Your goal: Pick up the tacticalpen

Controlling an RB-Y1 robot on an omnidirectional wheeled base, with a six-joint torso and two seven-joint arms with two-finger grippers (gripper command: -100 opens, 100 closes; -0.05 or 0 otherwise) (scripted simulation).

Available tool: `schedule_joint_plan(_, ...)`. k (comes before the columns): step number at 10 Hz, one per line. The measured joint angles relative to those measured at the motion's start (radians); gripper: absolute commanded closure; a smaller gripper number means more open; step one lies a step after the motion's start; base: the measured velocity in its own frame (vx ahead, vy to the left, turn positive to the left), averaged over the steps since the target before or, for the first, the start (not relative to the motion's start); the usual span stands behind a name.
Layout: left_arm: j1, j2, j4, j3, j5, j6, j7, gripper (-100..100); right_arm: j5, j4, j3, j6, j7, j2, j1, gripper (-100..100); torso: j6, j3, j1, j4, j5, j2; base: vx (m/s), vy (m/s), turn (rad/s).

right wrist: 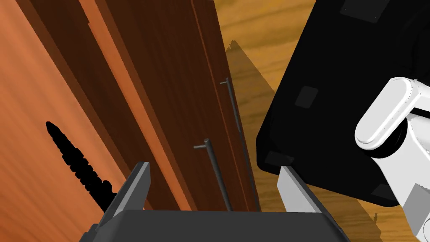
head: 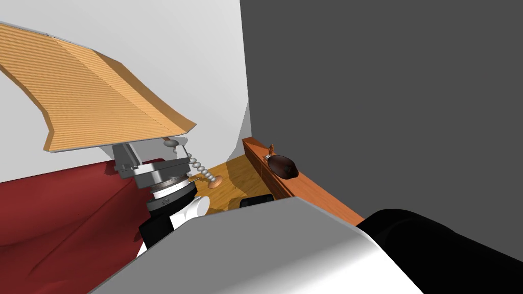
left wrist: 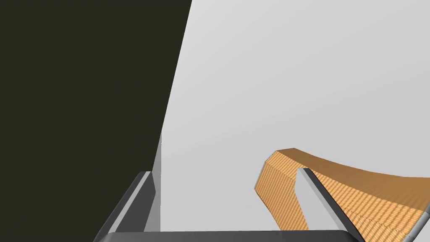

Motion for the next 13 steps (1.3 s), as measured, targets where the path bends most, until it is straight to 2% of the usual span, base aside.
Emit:
schedule_joint_plan(1, 0.0, 0.0, 0.0, 0.0, 0.0, 0.0, 0.0, 0, 0.012, 0.032, 0.012, 0.009, 0.015, -0.011, -0.012, -100, 0.0, 0.0, -0.001, 0.0, 0.0, -0.001, 0.038, -0.039, 0.187)
schedule_joint_plan(2, 0.0, 0.0, 0.0, 0.0, 0.0, 0.0, 0.0, 0, 0.03, 0.057, 0.004, 0.006, 0.035, -0.025, -0.005, -100, 0.0, 0.0, -0.001, 0.0, 0.0, -0.001, 0.034, -0.041, 0.205)
schedule_joint_plan(3, 0.0, 0.0, 0.0, 0.0, 0.0, 0.0, 0.0, 0, 0.044, 0.067, 0.003, 0.011, 0.052, -0.038, 0.003, -100, 0.0, 0.0, -0.001, 0.0, 0.0, -0.001, 0.037, -0.058, 0.189)
schedule_joint_plan(5, 0.0, 0.0, 0.0, 0.0, 0.0, 0.0, 0.0, 0, 0.061, 0.086, 0.027, 0.042, 0.08, -0.063, -0.01, -100, 0.0, 0.0, -0.002, 0.0, -0.001, -0.001, 0.024, -0.044, 0.091)
schedule_joint_plan(6, 0.0, 0.0, 0.0, 0.0, 0.0, 0.0, 0.0, 0, 0.061, 0.086, 0.027, 0.045, 0.082, -0.064, -0.011, 0, 0.001, 0.0, 0.0, 0.0, 0.0, 0.0, 0.003, -0.006, -0.003)
schedule_joint_plan(7, 0.0, 0.0, 0.0, 0.0, 0.0, 0.0, 0.0, 0, 0.061, 0.086, 0.027, 0.044, 0.082, -0.064, -0.011, -100, 0.001, 0.001, 0.001, 0.0, 0.0, 0.001, 0.041, -0.017, -0.272)
schedule_joint_plan(12, 0.0, 0.0, 0.0, 0.0, 0.0, 0.0, 0.0, 0, 0.05, 0.181, 0.023, -0.011, 0.189, -0.039, -0.091, -100, 0.001, -0.001, 0.004, 0.0, 0.0, -0.001, 0.047, 0.009, -0.162)
schedule_joint_plan(13, 0.0, 0.0, 0.0, 0.0, 0.0, 0.0, 0.0, 0, 0.038, 0.194, 0.037, -0.015, 0.208, -0.042, -0.113, -100, 0.001, -0.001, 0.005, 0.0, 0.001, -0.001, 0.051, 0.052, -0.166)
